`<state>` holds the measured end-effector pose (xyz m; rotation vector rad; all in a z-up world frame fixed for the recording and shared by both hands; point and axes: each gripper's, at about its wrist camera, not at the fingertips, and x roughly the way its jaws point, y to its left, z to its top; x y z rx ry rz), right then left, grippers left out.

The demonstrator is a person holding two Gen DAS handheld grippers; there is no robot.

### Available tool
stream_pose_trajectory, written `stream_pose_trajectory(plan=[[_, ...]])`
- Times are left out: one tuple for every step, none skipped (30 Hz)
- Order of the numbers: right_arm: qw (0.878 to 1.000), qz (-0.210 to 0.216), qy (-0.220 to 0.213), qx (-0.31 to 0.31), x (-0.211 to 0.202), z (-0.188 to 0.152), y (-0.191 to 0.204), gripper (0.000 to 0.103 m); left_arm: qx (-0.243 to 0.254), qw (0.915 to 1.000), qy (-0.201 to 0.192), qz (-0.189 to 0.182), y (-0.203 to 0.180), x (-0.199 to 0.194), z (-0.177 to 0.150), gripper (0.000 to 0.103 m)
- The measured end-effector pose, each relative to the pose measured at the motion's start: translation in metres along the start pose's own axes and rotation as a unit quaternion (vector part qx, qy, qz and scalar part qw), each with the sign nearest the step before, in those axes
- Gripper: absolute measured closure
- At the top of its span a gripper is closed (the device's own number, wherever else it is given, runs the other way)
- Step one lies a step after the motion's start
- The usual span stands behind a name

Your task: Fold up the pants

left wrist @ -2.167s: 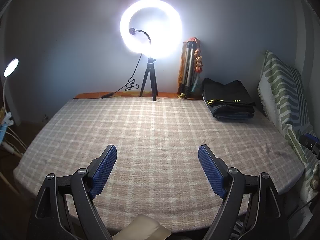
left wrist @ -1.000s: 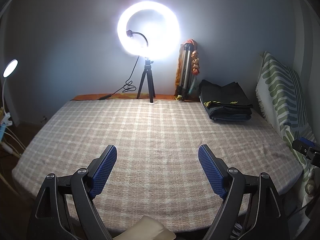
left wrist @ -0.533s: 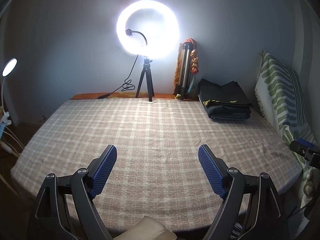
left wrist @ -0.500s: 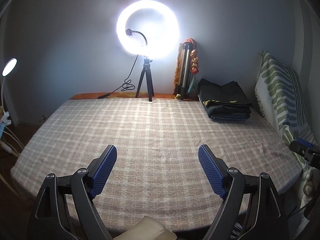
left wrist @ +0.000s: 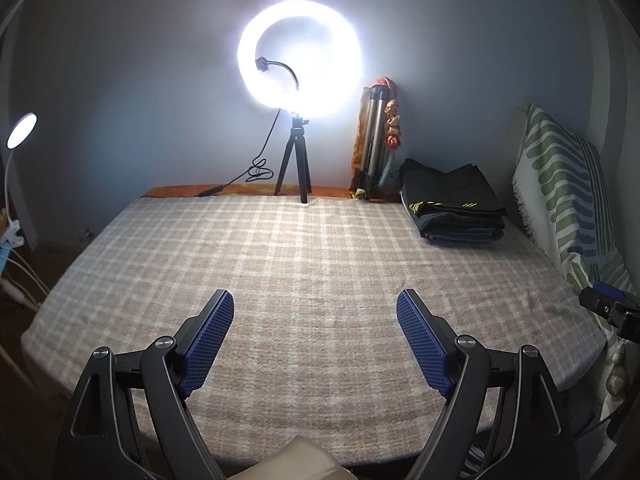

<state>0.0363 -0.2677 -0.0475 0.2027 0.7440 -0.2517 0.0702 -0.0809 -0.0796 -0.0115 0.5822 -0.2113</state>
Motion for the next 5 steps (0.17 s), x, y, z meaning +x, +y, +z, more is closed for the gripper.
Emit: stream_pose_trajectory(plan=[[1.0, 0.0, 0.001, 0.0, 0.0007, -0.0003, 0.0001, 0.0, 0.0, 1.0, -0.001, 0.001, 0.0005, -0.0001, -0.0004, 0.019], [1.0, 0.0, 0.002, 0.0, 0.0011, -0.0005, -0.0003, 0.0, 0.001, 1.0, -0.002, 0.001, 0.0007, -0.0001, -0.0007, 0.019], [1.0, 0.0, 0.002, 0.0, 0.002, -0.0008, -0.0001, 0.0, 0.001, 1.0, -0.002, 0.001, 0.0003, 0.0003, -0.0009, 0.019], [1.0, 0.001, 0.003, 0.0, 0.003, -0.0007, -0.0004, 0.0, 0.0, 1.0, -0.001, 0.0, 0.0007, 0.0013, -0.0011, 0.019], [1.0, 0.002, 0.004, -0.001, 0.0049, -0.0004, -0.0008, 0.0, -0.001, 1.0, 0.002, -0.001, 0.0026, 0.0031, -0.0015, 0.019]])
